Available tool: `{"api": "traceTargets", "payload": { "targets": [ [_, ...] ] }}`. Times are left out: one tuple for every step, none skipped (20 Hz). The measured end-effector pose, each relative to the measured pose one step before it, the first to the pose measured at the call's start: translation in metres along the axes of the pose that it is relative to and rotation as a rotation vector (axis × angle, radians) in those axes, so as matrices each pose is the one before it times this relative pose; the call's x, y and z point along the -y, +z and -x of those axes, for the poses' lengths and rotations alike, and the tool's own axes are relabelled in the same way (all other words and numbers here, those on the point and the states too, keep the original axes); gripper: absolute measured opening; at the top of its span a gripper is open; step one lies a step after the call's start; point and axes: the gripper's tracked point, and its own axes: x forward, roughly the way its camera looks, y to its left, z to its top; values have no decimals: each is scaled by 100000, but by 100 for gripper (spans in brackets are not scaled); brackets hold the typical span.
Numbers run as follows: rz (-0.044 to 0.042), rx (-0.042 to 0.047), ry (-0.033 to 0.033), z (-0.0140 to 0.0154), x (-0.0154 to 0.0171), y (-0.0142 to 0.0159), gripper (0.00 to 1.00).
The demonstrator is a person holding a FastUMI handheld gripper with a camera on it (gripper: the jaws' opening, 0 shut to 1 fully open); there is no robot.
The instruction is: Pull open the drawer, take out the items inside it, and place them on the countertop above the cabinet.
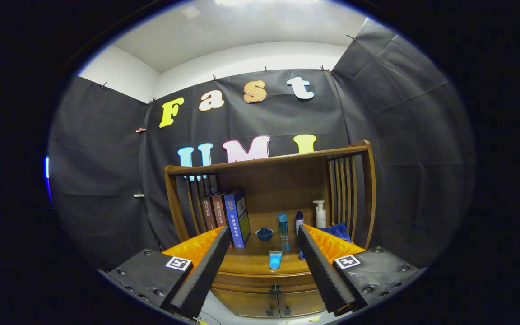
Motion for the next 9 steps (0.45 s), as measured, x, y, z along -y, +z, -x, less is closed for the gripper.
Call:
{"api": "traceTargets", "payload": {
  "targets": [
    [-74, 78, 231, -16, -107, 116, 99],
    [-112, 155, 55, -41, 16, 1, 99],
    [-82, 106, 240, 33, -34, -32, 99],
    [-36, -20, -63, -39, -17, -20, 99],
    [20, -38, 94, 14, 31, 4, 99],
    [-14, -67, -113, -11, -24, -7, 99],
    [-62, -212, -27, 26, -4, -5, 99],
    [-91, 18, -84, 51, 58, -20, 99],
    [-162, 92, 54, -32, -4, 23, 99]
  ]
}}
